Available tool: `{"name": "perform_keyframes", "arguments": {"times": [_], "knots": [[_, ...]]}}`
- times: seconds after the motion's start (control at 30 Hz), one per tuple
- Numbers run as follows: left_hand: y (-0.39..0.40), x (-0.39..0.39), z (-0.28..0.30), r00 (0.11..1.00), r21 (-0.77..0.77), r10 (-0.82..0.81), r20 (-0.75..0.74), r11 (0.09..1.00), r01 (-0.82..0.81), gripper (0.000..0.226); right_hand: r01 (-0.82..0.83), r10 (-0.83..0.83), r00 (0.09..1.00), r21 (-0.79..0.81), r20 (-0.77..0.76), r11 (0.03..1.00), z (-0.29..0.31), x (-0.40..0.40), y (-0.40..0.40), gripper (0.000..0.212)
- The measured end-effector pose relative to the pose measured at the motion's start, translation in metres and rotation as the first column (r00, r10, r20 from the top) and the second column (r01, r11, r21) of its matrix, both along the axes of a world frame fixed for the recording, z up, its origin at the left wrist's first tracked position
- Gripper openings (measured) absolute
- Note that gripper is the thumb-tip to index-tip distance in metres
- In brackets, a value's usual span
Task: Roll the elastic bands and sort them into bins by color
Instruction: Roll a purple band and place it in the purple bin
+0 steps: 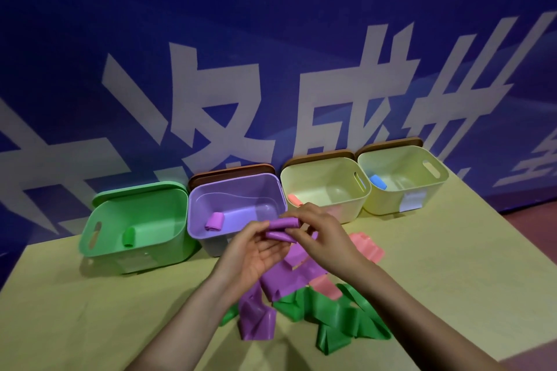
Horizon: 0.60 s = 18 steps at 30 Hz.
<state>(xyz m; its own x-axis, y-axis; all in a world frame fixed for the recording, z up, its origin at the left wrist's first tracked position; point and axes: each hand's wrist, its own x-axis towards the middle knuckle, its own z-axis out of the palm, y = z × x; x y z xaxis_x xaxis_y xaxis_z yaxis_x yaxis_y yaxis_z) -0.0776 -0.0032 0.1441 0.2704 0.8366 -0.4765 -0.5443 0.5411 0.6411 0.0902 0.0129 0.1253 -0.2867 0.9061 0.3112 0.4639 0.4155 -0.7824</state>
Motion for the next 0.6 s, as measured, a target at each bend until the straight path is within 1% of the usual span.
{"name": "perform_keyframes", "arguments": {"times": [0.1, 0.13, 0.2, 0.27, 0.33, 0.37, 0.4, 0.47, 0.5, 0.57, 0.6], "knots": [[0.001, -0.002, 0.001, 1.0, 0.029, -0.001, -0.025, 1.0, 0.002, 0.032, -0.083, 0.082, 0.996, 0.019, 0.042, 0.996, 0.001, 0.003, 0.0, 0.034], [0.001, -0.002, 0.0, 0.999, 0.041, 0.015, -0.038, 0.999, -0.014, 0.033, -0.113, 0.112, 0.993, 0.019, 0.039, 0.993, 0.002, 0.005, 0.0, 0.037], [0.003, -0.002, -0.003, 0.998, 0.068, 0.051, -0.035, 0.997, -0.049, 0.033, -0.153, 0.153, 0.988, -0.036, 0.001, 0.988, 0.003, 0.007, -0.001, 0.04], [0.002, -0.001, -0.003, 0.997, 0.105, 0.069, -0.039, 0.992, -0.064, 0.029, -0.112, 0.098, 0.99, -0.147, -0.1, 0.983, 0.004, 0.004, -0.004, 0.044], [-0.001, 0.001, -0.002, 0.996, 0.167, 0.07, -0.061, 0.984, -0.059, 0.022, -0.037, -0.035, 0.972, -0.301, -0.231, 0.953, 0.003, -0.002, -0.007, 0.057], [-0.002, 0.003, -0.002, 0.995, 0.197, 0.075, -0.072, 0.979, -0.06, 0.022, -0.023, -0.088, 0.956, -0.369, -0.281, 0.929, 0.002, -0.005, -0.008, 0.057], [-0.003, 0.004, -0.002, 0.993, 0.217, 0.086, -0.078, 0.974, -0.068, 0.023, -0.028, -0.12, 0.939, -0.417, -0.324, 0.909, 0.001, -0.008, -0.008, 0.049], [-0.003, 0.007, -0.004, 0.989, 0.241, 0.108, -0.103, 0.967, -0.08, 0.023, -0.032, -0.155, 0.915, -0.449, -0.373, 0.893, 0.0, -0.01, -0.01, 0.017], [-0.004, 0.008, -0.006, 0.985, 0.252, 0.121, -0.125, 0.964, -0.086, 0.023, -0.03, -0.169, 0.901, -0.446, -0.399, 0.894, 0.0, -0.011, -0.013, 0.011], [-0.005, 0.01, -0.009, 0.969, 0.297, 0.162, -0.187, 0.949, -0.102, 0.024, -0.004, -0.199, 0.88, -0.426, -0.431, 0.905, 0.0, -0.014, -0.017, 0.014], [-0.006, 0.011, -0.011, 0.956, 0.331, 0.188, -0.225, 0.937, -0.106, 0.024, 0.03, -0.221, 0.875, -0.407, -0.431, 0.913, -0.001, -0.016, -0.017, 0.011]]}}
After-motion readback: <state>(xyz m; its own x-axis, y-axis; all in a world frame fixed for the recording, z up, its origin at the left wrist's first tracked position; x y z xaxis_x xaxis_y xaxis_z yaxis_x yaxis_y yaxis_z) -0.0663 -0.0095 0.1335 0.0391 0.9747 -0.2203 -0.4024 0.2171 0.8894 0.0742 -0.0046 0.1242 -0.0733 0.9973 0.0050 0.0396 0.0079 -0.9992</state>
